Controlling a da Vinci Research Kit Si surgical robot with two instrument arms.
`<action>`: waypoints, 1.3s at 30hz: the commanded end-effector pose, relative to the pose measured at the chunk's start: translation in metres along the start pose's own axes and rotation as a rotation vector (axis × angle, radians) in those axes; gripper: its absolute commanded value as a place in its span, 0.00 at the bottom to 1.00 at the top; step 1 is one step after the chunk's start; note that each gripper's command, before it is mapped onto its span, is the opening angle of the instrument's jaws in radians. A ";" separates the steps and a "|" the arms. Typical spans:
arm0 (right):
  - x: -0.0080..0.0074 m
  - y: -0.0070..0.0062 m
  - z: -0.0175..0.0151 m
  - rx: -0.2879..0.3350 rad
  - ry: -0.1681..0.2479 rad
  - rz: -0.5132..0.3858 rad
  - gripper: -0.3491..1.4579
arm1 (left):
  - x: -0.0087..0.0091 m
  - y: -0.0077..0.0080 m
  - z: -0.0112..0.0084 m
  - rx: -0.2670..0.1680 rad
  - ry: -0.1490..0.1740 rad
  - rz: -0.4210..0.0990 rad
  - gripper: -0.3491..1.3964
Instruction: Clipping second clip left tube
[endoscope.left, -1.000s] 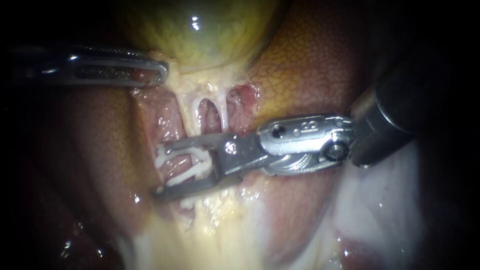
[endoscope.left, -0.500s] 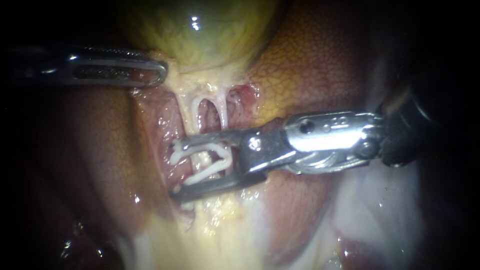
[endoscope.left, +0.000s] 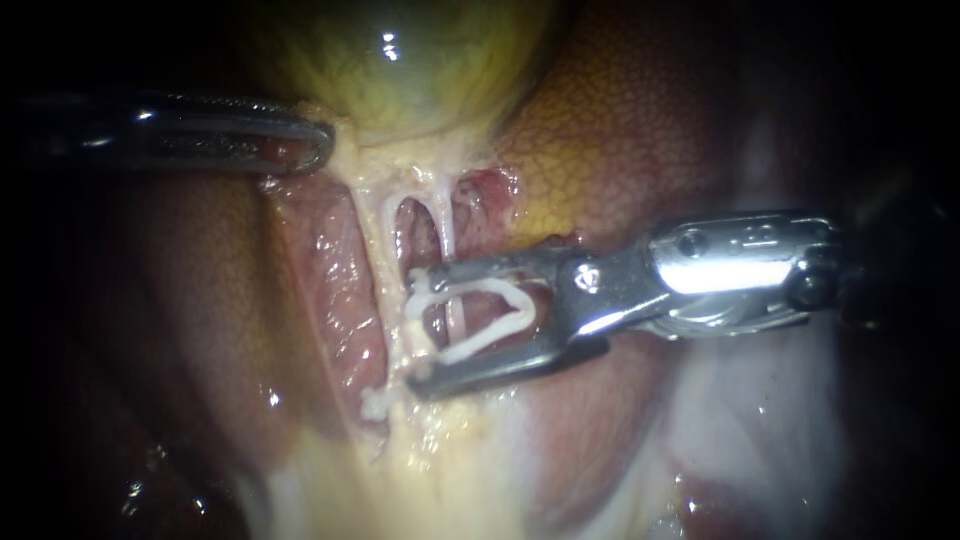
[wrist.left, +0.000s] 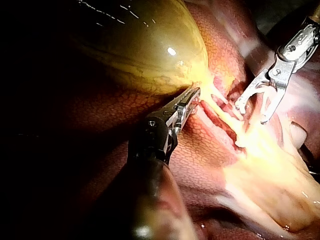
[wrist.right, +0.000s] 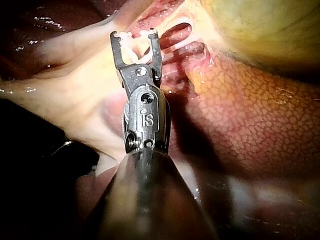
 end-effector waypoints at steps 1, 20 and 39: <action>-0.0003 0.0001 0.0001 -0.001 -0.001 -0.001 0.44 | 0.0000 0.0000 0.0000 0.000 0.000 0.000 0.00; -0.0048 0.0032 0.0005 0.013 -0.009 0.029 0.45 | 0.0000 0.0000 0.0000 0.000 0.000 0.000 0.00; -0.0068 0.0060 0.0020 0.110 0.064 0.174 0.45 | 0.0001 0.0000 0.0001 -0.001 0.000 0.001 0.00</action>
